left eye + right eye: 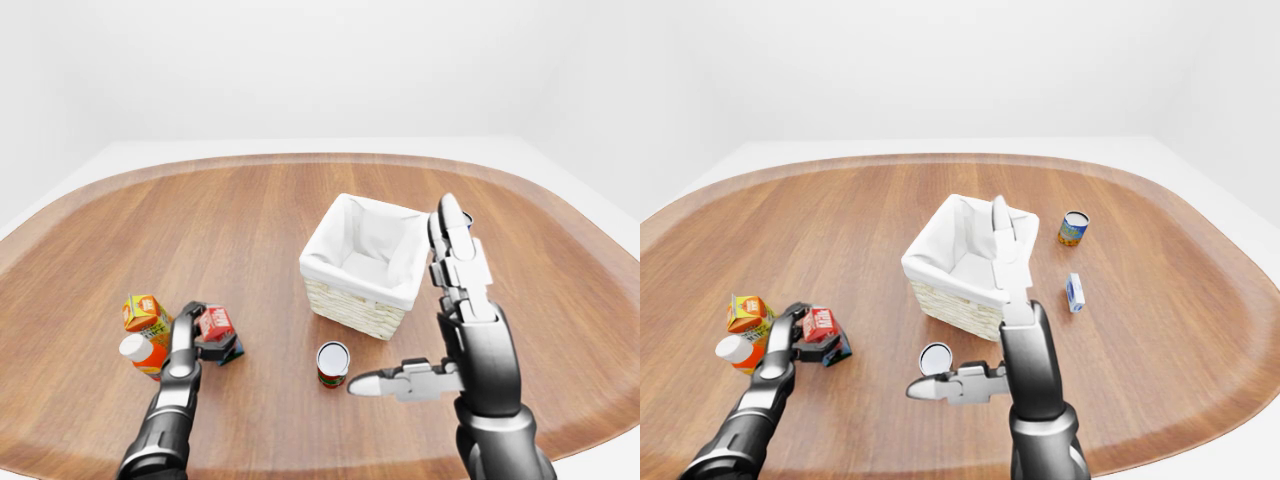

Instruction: Pick the milk and place it in the basket.

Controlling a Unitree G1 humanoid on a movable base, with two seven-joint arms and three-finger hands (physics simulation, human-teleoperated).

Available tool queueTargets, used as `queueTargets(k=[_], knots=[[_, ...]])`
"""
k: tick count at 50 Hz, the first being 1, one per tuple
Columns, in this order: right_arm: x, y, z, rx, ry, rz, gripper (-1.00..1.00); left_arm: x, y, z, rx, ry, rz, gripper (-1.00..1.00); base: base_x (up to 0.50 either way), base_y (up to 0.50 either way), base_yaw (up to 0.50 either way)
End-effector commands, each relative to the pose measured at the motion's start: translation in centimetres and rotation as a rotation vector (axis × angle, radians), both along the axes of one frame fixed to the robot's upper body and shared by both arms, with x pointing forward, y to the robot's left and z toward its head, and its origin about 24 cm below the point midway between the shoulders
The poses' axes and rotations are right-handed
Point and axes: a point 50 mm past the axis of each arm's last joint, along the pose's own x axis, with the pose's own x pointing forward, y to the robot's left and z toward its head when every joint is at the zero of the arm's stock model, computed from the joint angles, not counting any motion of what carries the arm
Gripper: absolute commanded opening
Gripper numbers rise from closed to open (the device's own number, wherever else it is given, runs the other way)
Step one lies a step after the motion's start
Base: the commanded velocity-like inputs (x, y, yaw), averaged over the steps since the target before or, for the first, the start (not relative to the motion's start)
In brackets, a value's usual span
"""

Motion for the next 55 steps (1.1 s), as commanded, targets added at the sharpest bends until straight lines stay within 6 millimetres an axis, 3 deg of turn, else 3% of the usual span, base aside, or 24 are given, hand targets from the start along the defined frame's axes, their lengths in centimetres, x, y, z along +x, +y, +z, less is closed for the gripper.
queueTargets(k=[1,21,30,40,43,47,55], knots=[[0.0,0.0,0.0,0.003,-0.001,-0.001,1.0,-0.3,-0.2,-0.7,-0.006,0.037,-0.006,-1.0,0.0,0.0,0.0],[0.0,0.1,0.1,0.002,-0.003,0.004,1.0,0.4,-0.6,-0.1,-0.004,0.01,-0.035,-1.0,0.0,0.0,0.0],[0.0,0.1,0.0,-0.001,0.0,0.006,1.0,1.7,-1.0,3.4,0.032,-0.159,-0.097,-1.0,0.0,0.0,0.0],[0.1,0.1,-0.3,0.0,0.012,0.003,1.0,2.6,-1.5,4.8,0.074,-0.21,-0.128,-1.0,0.0,0.0,0.0],[0.0,0.1,-0.1,0.0,0.004,0.004,1.0,2.9,-1.8,6.8,0.096,-0.297,-0.163,-1.0,0.0,0.0,0.0],[0.0,0.1,-0.2,-0.001,0.008,0.002,1.0,3.0,-1.8,8.1,0.117,-0.346,-0.181,-1.0,0.0,0.0,0.0],[0.0,0.2,0.0,-0.001,-0.001,0.005,1.0,3.1,-1.5,7.7,0.134,-0.315,-0.171,-1.0,0.0,0.0,0.0]])
